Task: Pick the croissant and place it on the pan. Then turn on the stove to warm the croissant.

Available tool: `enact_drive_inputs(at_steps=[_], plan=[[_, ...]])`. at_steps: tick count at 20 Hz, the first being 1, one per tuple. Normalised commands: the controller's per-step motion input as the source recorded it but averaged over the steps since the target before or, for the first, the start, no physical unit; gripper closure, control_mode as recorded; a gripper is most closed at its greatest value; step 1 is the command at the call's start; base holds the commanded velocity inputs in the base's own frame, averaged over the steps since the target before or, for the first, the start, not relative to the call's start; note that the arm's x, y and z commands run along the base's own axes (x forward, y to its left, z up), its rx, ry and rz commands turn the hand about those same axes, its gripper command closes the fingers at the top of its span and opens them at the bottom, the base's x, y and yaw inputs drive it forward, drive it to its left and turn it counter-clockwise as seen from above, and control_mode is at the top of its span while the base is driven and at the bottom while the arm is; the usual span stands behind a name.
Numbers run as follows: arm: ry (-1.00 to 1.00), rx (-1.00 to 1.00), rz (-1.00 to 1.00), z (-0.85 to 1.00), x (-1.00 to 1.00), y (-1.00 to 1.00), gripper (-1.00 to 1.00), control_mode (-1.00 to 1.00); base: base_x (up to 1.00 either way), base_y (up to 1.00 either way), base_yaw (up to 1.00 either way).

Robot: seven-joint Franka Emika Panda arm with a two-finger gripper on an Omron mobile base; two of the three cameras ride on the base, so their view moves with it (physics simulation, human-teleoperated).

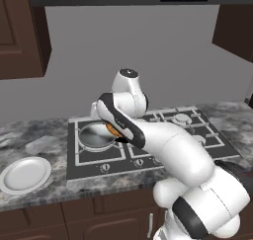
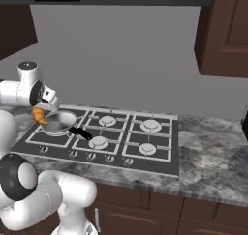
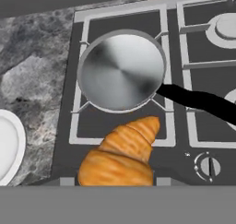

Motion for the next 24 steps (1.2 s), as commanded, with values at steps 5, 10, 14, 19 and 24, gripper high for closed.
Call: enact_drive_inputs(at_steps=[5, 10, 14, 19, 24], plan=[[0.17, 0.00, 0.00, -0.14, 0.26, -0.12, 1.00, -1.00, 0.00, 0.00, 0.00], [0.10, -0.05, -0.05, -0.25, 0.61, -0.03, 1.00, -1.00, 0.00, 0.00, 0.00], [0.10, -0.04, -0.01, -0.31, 0.65, 0.00, 1.00, -1.00, 0.00, 0.00, 0.00], [0.08, -0.01, 0.00, -0.34, 0.47, 0.03, 1.00, -1.00, 0.00, 0.00, 0.00], [0.03, -0.01, -0.02, -0.29, 0.32, 0.32, 1.00, -1.00, 0.00, 0.00, 0.00]])
